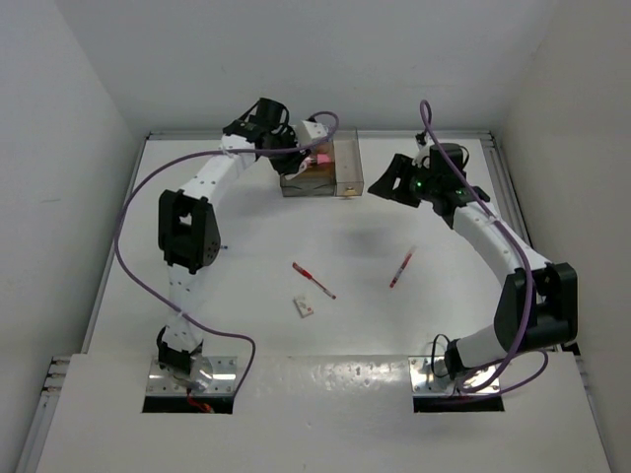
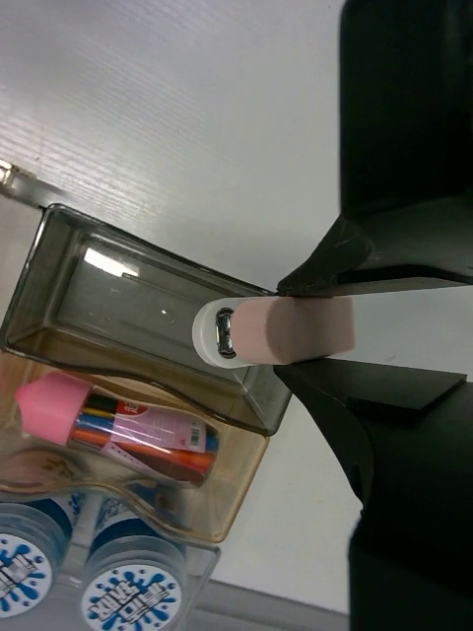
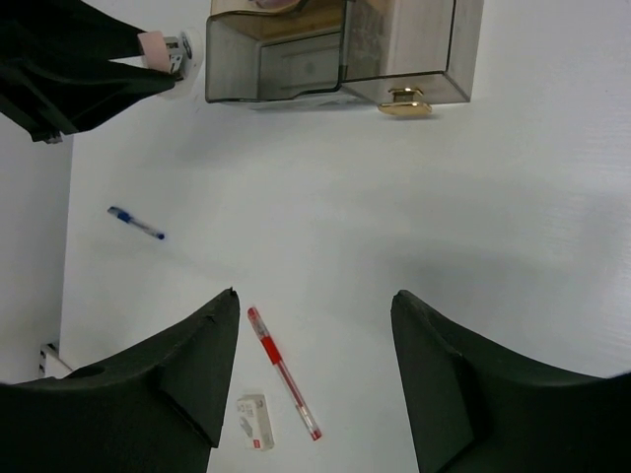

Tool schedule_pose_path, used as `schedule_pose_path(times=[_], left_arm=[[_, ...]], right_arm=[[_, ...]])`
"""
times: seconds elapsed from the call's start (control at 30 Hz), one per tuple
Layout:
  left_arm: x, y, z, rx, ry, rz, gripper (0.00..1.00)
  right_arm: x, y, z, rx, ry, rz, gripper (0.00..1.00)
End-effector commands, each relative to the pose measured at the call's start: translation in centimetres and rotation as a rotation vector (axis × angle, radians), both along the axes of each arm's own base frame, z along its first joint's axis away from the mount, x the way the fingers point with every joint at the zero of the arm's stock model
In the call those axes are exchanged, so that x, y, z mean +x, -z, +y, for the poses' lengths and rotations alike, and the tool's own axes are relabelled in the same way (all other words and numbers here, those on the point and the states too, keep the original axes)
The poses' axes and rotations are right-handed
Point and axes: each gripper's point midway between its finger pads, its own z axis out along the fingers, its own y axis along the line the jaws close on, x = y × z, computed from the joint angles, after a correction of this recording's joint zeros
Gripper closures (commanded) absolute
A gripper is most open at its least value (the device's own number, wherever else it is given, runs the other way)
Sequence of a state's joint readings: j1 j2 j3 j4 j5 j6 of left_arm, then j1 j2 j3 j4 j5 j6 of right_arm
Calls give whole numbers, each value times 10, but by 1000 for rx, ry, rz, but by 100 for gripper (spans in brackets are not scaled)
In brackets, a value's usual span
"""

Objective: Sort the stationery into containers
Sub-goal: Place the stationery in the storage box.

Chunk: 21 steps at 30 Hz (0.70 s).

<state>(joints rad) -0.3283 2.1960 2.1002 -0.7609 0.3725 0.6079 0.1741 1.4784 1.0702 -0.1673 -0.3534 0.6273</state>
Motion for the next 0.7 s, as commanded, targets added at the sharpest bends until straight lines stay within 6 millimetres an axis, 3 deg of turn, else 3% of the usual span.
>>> schedule_pose_path(times=[0.0, 0.27, 0.67], left_arm=[[8, -20, -4, 89, 148, -142, 84], [20, -4, -1, 211, 266, -224, 83], [26, 25, -10, 201, 377, -226, 80]], right_arm=[[-2, -11, 3, 16, -27, -35, 38], [0, -9, 3, 21, -25, -27, 38], [-1, -1, 6, 25, -34, 11, 39]])
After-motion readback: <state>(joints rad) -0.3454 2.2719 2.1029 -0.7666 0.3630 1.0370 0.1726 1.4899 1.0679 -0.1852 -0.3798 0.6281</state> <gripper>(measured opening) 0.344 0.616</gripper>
